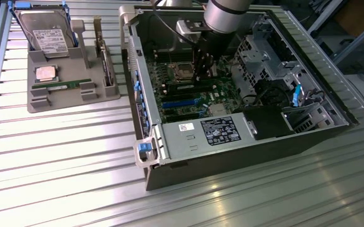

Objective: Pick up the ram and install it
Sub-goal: 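Insert the ram into the slot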

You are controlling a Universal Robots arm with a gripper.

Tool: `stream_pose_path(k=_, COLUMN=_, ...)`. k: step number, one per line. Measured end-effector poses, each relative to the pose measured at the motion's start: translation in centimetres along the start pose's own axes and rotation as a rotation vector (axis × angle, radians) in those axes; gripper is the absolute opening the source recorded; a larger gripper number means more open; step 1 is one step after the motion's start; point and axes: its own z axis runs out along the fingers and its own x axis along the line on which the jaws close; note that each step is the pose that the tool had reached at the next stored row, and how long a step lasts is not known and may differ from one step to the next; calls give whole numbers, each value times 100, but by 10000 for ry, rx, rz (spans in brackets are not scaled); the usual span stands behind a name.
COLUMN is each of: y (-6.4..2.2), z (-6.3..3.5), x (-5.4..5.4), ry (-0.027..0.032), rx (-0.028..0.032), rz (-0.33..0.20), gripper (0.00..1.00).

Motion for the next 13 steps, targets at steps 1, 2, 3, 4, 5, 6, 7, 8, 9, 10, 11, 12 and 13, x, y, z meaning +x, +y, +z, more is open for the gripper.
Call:
stream_pose_path(k=1, y=0, z=5, x=0, ry=1, rx=0, rz=1, gripper=12)
stream_pose_path(k=2, y=1, z=6, x=0, ry=4, rx=-1, rz=2, gripper=12)
stream_pose_path(k=3, y=1, z=7, x=0, ry=2, rx=1, rz=1, gripper=12)
stream_pose_path(k=4, y=18, z=9, x=3, ry=-1, rx=7, rz=8, gripper=12)
stream_pose_path(k=5, y=21, z=9, x=11, ry=0, rx=7, rz=18, gripper=12)
stream_pose_path(k=6, y=21, z=9, x=25, ry=0, rx=5, rz=37, gripper=12)
stream_pose_path(k=7, y=21, z=9, x=44, ry=-1, rx=5, rz=57, gripper=12)
stream_pose_path(k=8, y=22, z=10, x=53, ry=-2, rx=5, rz=64, gripper=12)
stream_pose_path(k=9, y=21, z=10, x=54, ry=-1, rx=4, rz=63, gripper=12)
stream_pose_path(k=10, y=22, z=10, x=55, ry=-1, rx=5, rz=62, gripper=12)
stream_pose_path(k=11, y=22, z=10, x=56, ry=-1, rx=5, rz=64, gripper=12)
stream_pose_path(k=12, y=22, z=10, x=58, ry=-1, rx=5, rz=70, gripper=12)
stream_pose_path(k=13, y=22, z=10, x=60, ry=-2, rx=4, rz=90, gripper=12)
